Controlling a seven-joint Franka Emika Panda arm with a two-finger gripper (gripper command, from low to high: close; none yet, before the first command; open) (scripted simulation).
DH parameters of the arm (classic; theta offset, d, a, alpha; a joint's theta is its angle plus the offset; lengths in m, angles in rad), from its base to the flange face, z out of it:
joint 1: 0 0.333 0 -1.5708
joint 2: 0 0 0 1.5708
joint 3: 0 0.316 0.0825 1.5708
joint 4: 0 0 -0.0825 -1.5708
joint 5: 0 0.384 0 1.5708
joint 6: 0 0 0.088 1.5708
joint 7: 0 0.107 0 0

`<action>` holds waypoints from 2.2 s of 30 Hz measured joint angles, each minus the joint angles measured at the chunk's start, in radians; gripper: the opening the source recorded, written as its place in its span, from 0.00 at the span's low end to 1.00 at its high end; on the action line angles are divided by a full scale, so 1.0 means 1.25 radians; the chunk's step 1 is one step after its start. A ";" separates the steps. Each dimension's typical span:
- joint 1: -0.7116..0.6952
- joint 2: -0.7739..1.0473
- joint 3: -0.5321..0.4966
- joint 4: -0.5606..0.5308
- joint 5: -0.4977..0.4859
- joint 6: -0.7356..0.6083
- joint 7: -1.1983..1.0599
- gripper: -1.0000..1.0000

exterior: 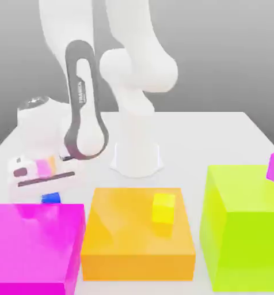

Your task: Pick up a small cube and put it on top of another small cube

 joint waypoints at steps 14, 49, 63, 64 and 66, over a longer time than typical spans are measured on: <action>0.016 -0.047 -0.066 0.063 -0.304 -0.134 0.332 0.00; 0.535 0.069 -0.279 0.438 -0.673 -0.399 1.030 0.00; 0.838 -0.115 -0.004 0.542 -0.364 -0.669 0.874 0.00; 0.869 -0.129 0.003 0.545 -0.347 -0.685 0.862 0.00; 0.903 -0.156 0.009 0.547 -0.318 -0.710 0.835 0.00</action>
